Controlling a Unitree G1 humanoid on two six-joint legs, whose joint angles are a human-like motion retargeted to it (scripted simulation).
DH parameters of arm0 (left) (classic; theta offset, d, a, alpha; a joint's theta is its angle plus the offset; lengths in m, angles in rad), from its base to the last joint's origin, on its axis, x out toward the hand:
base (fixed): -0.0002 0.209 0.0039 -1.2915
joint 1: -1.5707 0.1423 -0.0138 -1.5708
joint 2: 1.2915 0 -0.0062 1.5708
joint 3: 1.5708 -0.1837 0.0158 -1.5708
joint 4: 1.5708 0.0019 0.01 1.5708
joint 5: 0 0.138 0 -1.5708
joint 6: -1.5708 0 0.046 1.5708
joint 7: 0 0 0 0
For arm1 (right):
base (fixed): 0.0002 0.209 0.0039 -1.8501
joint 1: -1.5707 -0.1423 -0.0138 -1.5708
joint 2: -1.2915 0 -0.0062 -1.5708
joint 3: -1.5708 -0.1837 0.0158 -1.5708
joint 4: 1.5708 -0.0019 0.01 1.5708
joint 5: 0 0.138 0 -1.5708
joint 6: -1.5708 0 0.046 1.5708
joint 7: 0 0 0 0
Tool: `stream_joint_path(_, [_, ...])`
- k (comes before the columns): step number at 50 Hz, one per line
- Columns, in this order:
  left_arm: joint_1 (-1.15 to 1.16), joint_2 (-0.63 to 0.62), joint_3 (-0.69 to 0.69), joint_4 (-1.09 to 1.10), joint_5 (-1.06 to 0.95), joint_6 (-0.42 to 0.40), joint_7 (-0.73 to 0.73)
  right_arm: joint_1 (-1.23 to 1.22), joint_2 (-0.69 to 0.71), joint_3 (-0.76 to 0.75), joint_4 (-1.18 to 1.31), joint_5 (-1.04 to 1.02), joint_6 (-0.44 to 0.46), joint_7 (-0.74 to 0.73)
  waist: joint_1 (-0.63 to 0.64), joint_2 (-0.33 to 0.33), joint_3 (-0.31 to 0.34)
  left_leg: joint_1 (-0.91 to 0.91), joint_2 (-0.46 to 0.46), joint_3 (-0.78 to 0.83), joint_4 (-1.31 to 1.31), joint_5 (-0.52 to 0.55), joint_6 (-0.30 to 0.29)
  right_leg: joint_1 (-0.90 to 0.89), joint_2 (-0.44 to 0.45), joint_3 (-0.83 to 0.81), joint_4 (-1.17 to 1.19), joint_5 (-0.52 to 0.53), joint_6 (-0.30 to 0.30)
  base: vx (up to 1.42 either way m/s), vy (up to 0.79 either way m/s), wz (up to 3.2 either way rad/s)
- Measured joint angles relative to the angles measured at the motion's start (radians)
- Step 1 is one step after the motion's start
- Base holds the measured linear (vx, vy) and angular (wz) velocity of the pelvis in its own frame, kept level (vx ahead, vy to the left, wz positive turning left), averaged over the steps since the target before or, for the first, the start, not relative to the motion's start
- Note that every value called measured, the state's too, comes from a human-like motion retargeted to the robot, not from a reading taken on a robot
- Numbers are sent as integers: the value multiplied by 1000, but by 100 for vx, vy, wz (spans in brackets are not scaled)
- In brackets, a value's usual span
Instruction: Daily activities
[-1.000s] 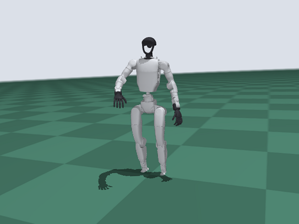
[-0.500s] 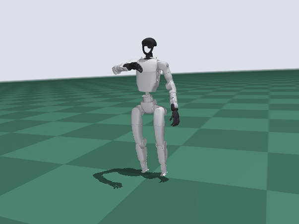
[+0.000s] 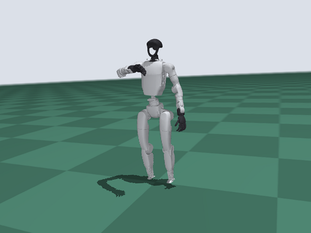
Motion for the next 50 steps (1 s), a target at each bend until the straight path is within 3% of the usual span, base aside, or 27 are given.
stream_joint_path(2, [39, -43, -12, 4, 7, -1, 13, 72, 35, 14, 12, -25, 2, 8, 3, 2, -16, -13, -6, 15, 21, 12, 4, -30, -12, 8, 50, -3, 2, -3, 0, -9])
stream_joint_path(5, [4, -1, -5, 3, 1, 0, -8, 41, 22, -15, 44, 5, 7, 16, 2, 0, 6, 10, -1, 4, -6, 2, 3, 7, -1, 1, -7, 0, 4, 5, 0, -1])
stream_joint_path(23, [42, -49, -12, 36, -5, -3, 11, 289, 52, -68, 325, 14, 56, -40, 8, 9, 19, 2, 5, 30, 82, -28, 14, 39, -6, 4, -22, 19, 21, 1, 0, -5])
stream_joint_path(31, [-5, -11, -12, 53, -9, -2, -9, 257, 28, -114, 366, 57, 61, -46, 7, 8, 53, 35, 4, 19, 50, -37, 12, 93, 1, -5, -99, 32, 23, 2, 0, 1])
stream_joint_path(33, [35, -56, -23, 60, -4, -3, 11, 322, 59, -98, 368, 36, 67, -56, 8, 14, 41, 16, 10, 36, 103, -42, 15, 85, -2, 4, -80, 45, 24, -7, 0, -22])
stream_joint_path(50, [-4, -15, -39, 57, -4, -5, -3, 247, 6, -69, 360, 15, 39, -50, 6, 5, 79, 65, 3, 27, 35, -31, 19, 128, 3, 15, -139, 56, 20, 1, 0, 1])
